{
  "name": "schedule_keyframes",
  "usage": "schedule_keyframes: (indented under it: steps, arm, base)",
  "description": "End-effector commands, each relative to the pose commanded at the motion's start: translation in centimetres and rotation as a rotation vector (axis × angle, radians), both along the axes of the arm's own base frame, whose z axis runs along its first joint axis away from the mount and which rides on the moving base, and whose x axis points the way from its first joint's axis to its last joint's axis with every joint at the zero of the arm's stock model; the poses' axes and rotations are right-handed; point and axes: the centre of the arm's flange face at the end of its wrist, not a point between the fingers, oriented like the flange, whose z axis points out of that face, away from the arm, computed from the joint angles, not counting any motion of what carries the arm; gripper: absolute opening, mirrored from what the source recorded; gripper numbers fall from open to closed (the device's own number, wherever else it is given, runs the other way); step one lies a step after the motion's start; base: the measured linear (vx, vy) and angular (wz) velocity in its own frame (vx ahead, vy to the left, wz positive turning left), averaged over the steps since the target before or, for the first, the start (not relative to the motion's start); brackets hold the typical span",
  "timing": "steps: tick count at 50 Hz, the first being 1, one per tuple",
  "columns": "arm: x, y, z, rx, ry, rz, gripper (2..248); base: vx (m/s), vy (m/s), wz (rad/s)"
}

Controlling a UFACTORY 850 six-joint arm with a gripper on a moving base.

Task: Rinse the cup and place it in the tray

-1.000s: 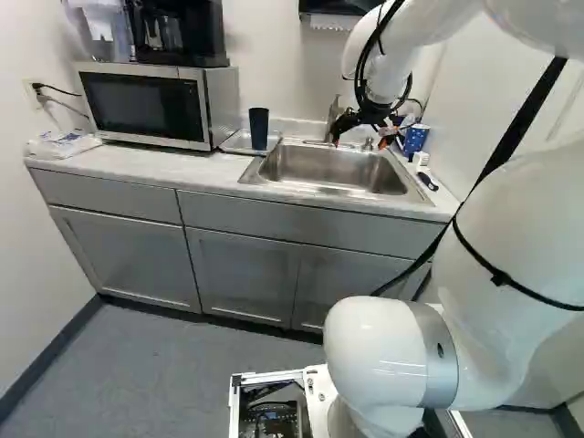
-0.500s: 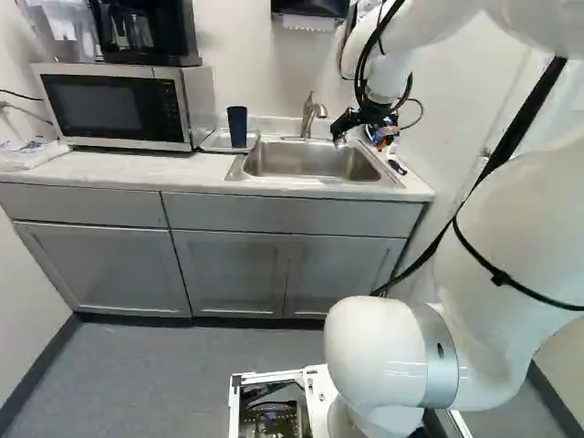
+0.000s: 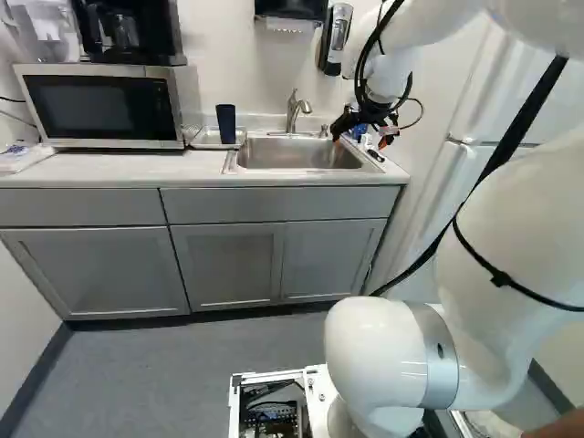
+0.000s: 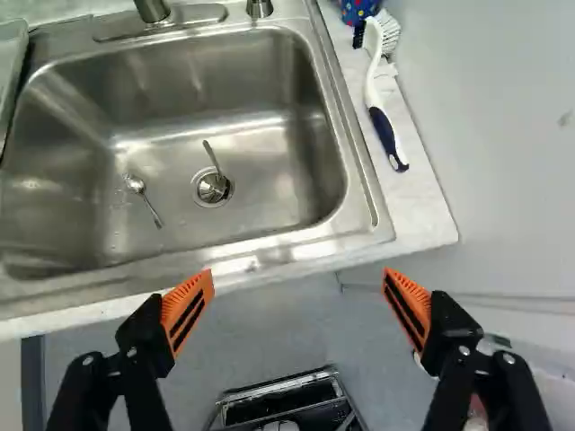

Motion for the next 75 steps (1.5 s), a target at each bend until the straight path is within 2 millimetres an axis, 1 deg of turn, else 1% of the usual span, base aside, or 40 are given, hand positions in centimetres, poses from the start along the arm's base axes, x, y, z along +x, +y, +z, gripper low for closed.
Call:
schedule_keyframes:
  steps: [17, 51, 63, 75]
  arm:
    - [0.00, 0.00, 0.00, 0.000, 0.000, 0.000, 247]
    - [0.00, 0.00, 0.00, 0.000, 0.000, 0.000, 247]
    - [0.00, 0.00, 0.00, 0.000, 0.000, 0.000, 247]
    - [0.00, 0.00, 0.00, 0.000, 0.000, 0.000, 247]
  base:
    - [-0.151, 0.095, -0.009]
    - [-0.140, 0.055, -0.005]
    - [-0.150, 0.043, 0.005]
    - [-0.003, 0.002, 0.001]
